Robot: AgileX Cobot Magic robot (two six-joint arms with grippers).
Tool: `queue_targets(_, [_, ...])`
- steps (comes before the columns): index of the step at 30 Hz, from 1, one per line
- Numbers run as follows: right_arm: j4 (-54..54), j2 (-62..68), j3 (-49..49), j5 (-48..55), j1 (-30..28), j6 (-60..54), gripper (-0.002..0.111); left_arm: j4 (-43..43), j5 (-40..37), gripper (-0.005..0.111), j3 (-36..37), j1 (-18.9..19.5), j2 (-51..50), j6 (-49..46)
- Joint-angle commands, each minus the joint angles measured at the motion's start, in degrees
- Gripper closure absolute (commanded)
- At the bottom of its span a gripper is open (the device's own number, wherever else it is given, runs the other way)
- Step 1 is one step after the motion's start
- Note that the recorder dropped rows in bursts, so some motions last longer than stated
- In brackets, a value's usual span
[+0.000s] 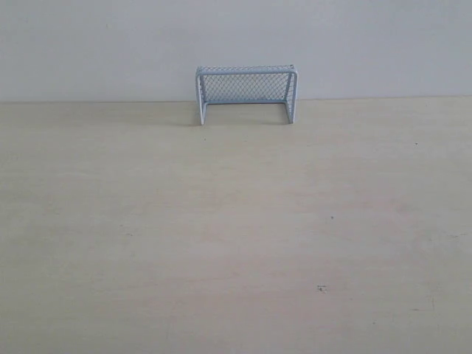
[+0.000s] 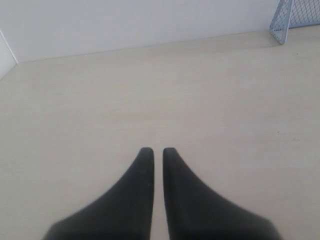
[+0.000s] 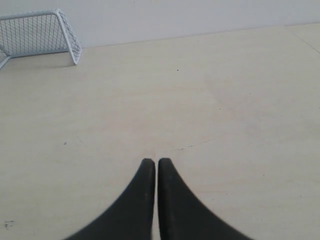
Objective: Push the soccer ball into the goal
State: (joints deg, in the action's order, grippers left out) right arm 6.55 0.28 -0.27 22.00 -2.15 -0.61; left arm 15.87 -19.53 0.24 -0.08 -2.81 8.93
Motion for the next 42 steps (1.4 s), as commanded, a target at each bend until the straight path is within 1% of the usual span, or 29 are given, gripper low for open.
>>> queue_targets(1, [-0.1, -0.3, 0.3, -0.6, -0.1, 0.1, 0.108, 0.0, 0.2, 0.100, -0.2, -0.5, -0.3, 0.5])
queue_targets(11, [-0.1, -0.3, 0.3, -0.6, 3.5, -0.3, 0.108, 0.0, 0.2, 0.100, -0.2, -0.5, -0.3, 0.5])
queue_targets(42, [0.1, -0.3, 0.3, -0.7, 3.5, 0.1, 0.108, 0.0, 0.2, 0.100, -0.2, -0.5, -0.3, 0.5])
